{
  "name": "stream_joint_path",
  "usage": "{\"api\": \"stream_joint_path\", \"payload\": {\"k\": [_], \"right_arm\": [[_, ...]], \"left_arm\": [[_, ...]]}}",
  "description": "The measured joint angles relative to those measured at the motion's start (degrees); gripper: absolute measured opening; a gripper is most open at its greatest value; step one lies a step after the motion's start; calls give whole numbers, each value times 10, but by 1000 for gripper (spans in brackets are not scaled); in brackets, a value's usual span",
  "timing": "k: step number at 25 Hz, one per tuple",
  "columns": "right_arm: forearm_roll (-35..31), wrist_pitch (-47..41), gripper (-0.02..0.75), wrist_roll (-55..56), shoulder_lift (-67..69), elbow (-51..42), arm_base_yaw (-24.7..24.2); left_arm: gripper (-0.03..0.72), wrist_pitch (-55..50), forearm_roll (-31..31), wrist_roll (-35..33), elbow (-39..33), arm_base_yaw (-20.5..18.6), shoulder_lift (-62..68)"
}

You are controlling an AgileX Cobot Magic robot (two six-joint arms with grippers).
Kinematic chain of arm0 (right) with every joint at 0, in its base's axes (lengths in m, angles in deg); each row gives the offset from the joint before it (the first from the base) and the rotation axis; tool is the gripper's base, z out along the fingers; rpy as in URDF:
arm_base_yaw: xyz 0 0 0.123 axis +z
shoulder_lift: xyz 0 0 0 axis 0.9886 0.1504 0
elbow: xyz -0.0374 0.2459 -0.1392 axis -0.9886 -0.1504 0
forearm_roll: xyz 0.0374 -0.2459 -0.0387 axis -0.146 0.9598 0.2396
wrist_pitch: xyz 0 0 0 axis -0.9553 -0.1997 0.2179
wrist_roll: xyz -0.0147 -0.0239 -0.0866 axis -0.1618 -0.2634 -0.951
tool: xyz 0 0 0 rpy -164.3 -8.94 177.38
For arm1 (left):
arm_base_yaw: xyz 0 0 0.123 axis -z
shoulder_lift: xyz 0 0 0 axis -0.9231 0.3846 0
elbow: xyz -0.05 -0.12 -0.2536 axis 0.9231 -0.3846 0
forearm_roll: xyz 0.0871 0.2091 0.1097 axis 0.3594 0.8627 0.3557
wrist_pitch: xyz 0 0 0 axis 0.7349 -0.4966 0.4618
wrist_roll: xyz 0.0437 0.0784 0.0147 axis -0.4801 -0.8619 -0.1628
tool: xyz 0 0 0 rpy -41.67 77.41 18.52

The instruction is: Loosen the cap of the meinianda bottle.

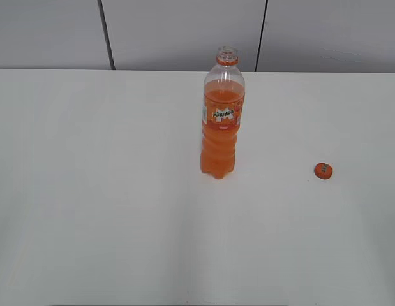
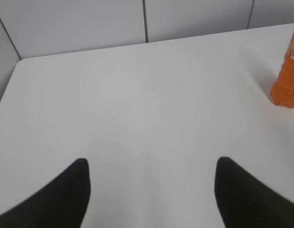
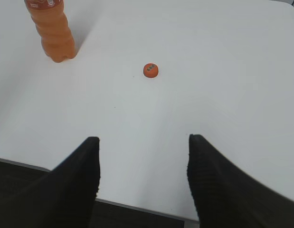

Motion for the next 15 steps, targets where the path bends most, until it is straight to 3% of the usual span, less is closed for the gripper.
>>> {"api": "stream_joint_path", "payload": {"k": [6,15], "right_arm": [[0,0,442,0,0,0,0],[0,0,442,0,0,0,0]], "left_arm": [[500,0,0,0,0,-41,0],[500,0,0,0,0,-43,0]]}}
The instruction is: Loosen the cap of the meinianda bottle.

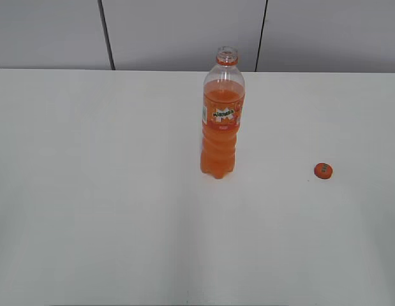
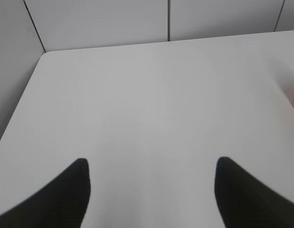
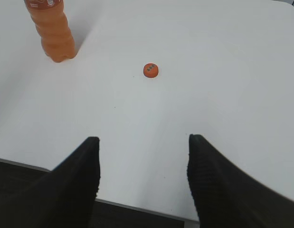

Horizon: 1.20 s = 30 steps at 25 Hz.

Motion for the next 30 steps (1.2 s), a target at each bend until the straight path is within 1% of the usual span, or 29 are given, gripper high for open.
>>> {"api": "stream_joint_path", "payload": {"k": [3,8,10,30], "right_arm": [[0,0,442,0,0,0,-4],[0,0,442,0,0,0,-57],[0,0,442,0,0,0,-67],[0,0,442,0,0,0,-69]], "left_arm": [[500,0,0,0,0,0,0],[500,0,0,0,0,0,0],[500,0,0,0,0,0,0],[500,0,0,0,0,0,0]]}}
